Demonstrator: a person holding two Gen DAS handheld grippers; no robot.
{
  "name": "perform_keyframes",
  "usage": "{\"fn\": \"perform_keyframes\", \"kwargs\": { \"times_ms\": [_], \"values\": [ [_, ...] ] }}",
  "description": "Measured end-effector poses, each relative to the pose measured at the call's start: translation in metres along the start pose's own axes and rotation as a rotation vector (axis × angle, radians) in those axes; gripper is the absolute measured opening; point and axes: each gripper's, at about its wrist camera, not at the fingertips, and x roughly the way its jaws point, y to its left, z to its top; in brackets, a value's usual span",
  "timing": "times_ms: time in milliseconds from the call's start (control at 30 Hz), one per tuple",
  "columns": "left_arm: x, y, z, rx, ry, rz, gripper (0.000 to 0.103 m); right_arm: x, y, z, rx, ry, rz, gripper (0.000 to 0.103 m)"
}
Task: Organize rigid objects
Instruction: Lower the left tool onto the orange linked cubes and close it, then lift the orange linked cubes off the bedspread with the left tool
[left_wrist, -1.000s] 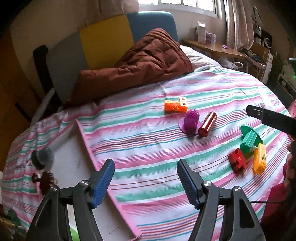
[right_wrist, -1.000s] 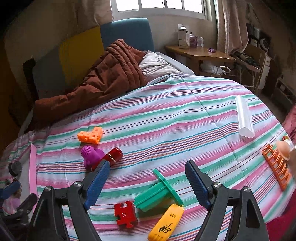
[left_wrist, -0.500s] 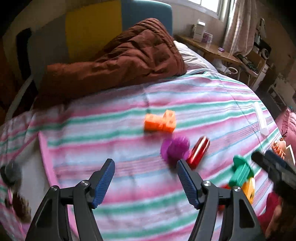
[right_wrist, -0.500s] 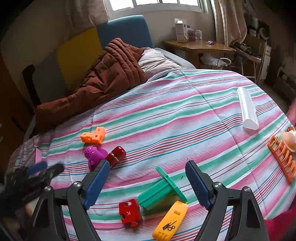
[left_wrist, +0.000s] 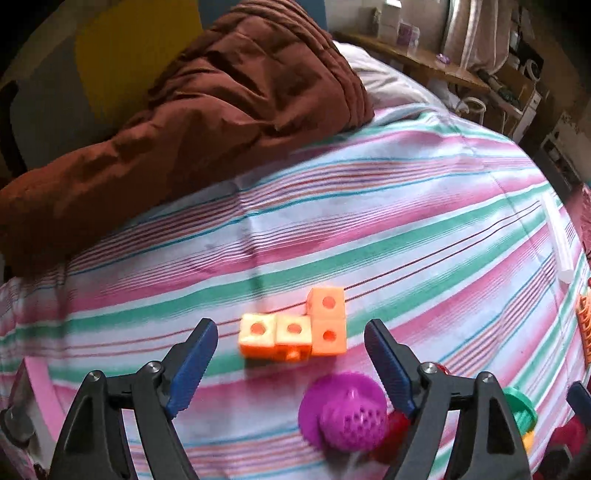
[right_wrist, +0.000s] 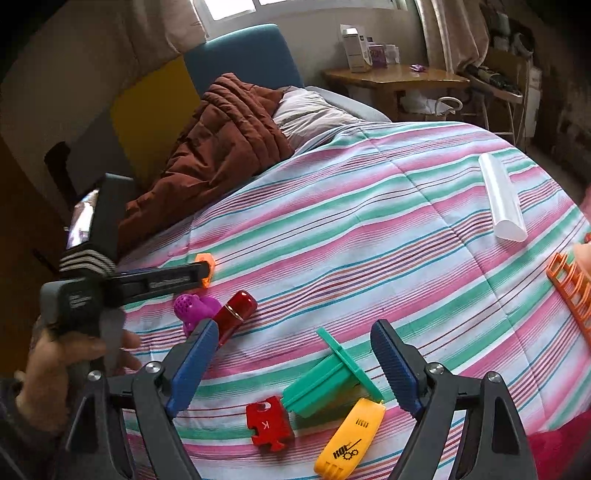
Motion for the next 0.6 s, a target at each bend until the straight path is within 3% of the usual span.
{"fn": "perform_keyframes", "kwargs": {
  "times_ms": [67, 100, 133, 233, 600],
  "values": [
    [0.012, -0.001, 0.003, -0.001, 0.024, -0.005, 0.081, 0.001, -0.003, 0.001, 0.02, 0.002, 0.006, 0.085],
    [0.017, 0.0, 0.004, -0.002, 0.034, -0.008, 0.067, 0.001, -0.004, 0.001, 0.023, 0.002, 0.003, 0.085],
    [0.015, 0.003, 0.003, -0.004, 0.004, -0.006, 0.062, 0.001, -0.005, 0.001, 0.025, 0.002, -0.001, 0.085],
    [0.006, 0.015, -0.002, -0.046, -0.014, -0.06, 0.06, 0.002, -0.007, 0.002, 0.031, 0.002, -0.001, 0.085],
    [-0.083, 0.035, -0.09, -0.062, -0.178, -0.004, 0.06, -0.004, -0.048, 0.007, 0.238, -0.028, 0.009, 0.085]
  ]
}}
